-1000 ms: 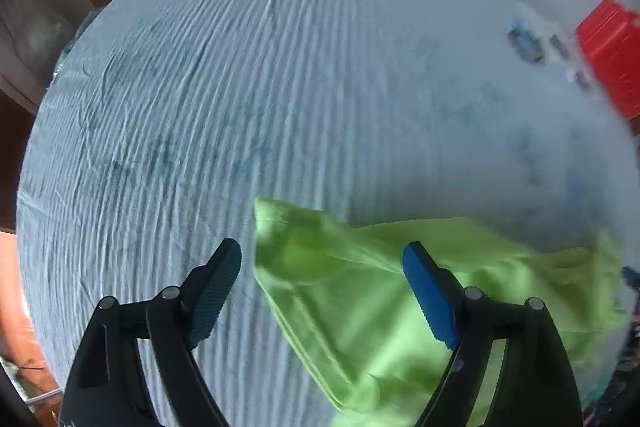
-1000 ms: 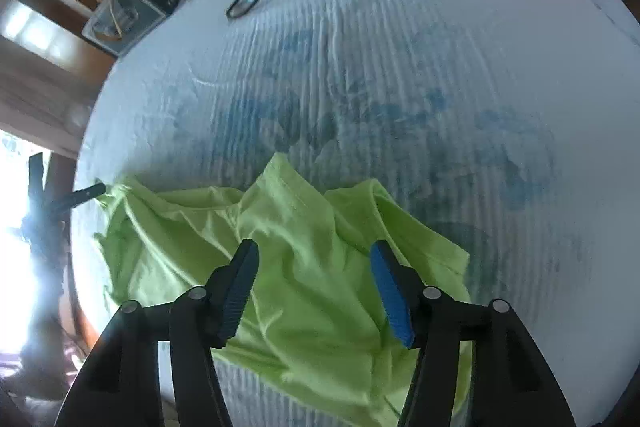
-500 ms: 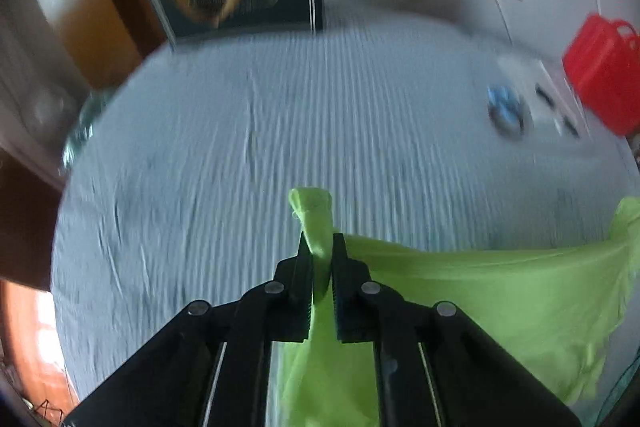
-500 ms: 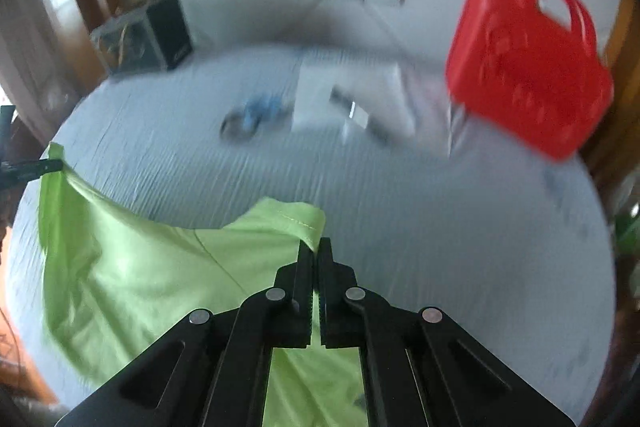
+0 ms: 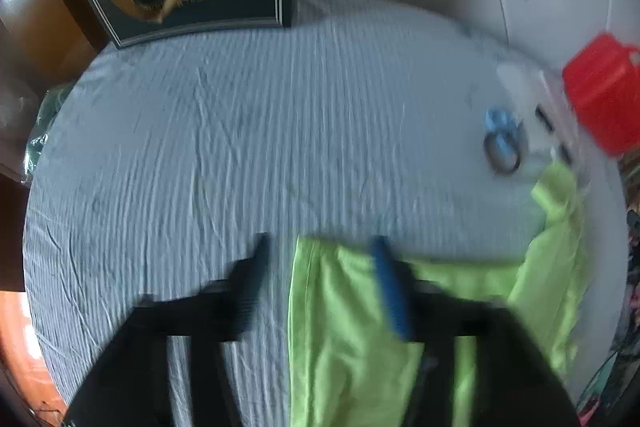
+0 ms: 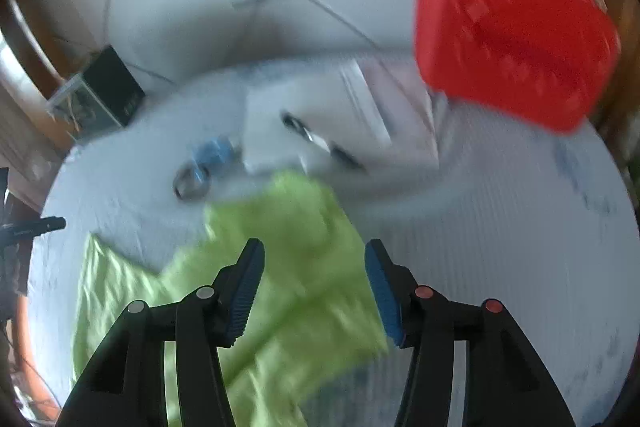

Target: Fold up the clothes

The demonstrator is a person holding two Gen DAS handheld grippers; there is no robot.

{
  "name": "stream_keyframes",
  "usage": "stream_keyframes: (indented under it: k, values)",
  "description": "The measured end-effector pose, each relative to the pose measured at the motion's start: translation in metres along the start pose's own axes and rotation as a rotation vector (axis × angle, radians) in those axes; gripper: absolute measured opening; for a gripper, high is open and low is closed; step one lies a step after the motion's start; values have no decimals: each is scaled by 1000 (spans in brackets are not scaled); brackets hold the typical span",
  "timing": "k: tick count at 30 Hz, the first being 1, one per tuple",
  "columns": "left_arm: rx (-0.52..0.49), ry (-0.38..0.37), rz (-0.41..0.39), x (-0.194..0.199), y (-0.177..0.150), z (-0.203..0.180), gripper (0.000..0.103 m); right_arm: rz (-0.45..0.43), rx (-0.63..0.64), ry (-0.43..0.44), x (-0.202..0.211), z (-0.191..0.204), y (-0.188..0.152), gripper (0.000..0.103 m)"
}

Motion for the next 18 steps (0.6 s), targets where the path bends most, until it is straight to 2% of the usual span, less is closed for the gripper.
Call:
stream_keyframes:
  k: [3, 7, 9, 11, 12, 13, 14, 15, 16, 17, 18]
  values:
    - [5, 15, 36, -20, -11, 2, 64, 73, -76, 8, -11, -24, -26, 53]
    - [-31, 101, 68, -48, -22, -3, 64, 178, -190, 19, -38, -46, -50, 54]
    - [-30, 113, 78, -53, -24, -4, 65, 220, -228, 27, -50, -51, -58, 55]
    - [-28, 123, 88, -57, -26, -6, 63, 231, -233, 12, -61, -48, -62, 64]
    - [-28, 128, 93, -59, -27, -7, 61, 233, -231, 3, -65, -47, -62, 74]
    - [-26, 108, 98, -58, -28, -9, 47, 240, -218, -3, -71, -42, -63, 83]
    - [-25, 86, 106, -57, -29, -11, 29, 248, -205, -10, -76, -38, -63, 83]
    - [-32, 100, 107, -55, -31, -14, 20, 256, -184, -23, -81, -33, -64, 78]
    - [-46, 124, 97, -53, -32, -16, 4, 265, -117, -70, -82, -26, -67, 43]
    - [-62, 149, 86, -52, -33, -17, 4, 275, -49, -118, -83, -19, -69, 22]
    - [-63, 168, 70, -49, -34, -15, 4, 283, 11, -157, -84, -13, -71, 8]
Point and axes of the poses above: each gripper's, at about its wrist camera, not at the fingertips, and x roughly against the way its jaws point, z to its left, y to its top, the point moved 6 cm from there along -x, roughly the way its jaws point, and after that the axes turned 5 degrees about z, right-handed, at the moved point
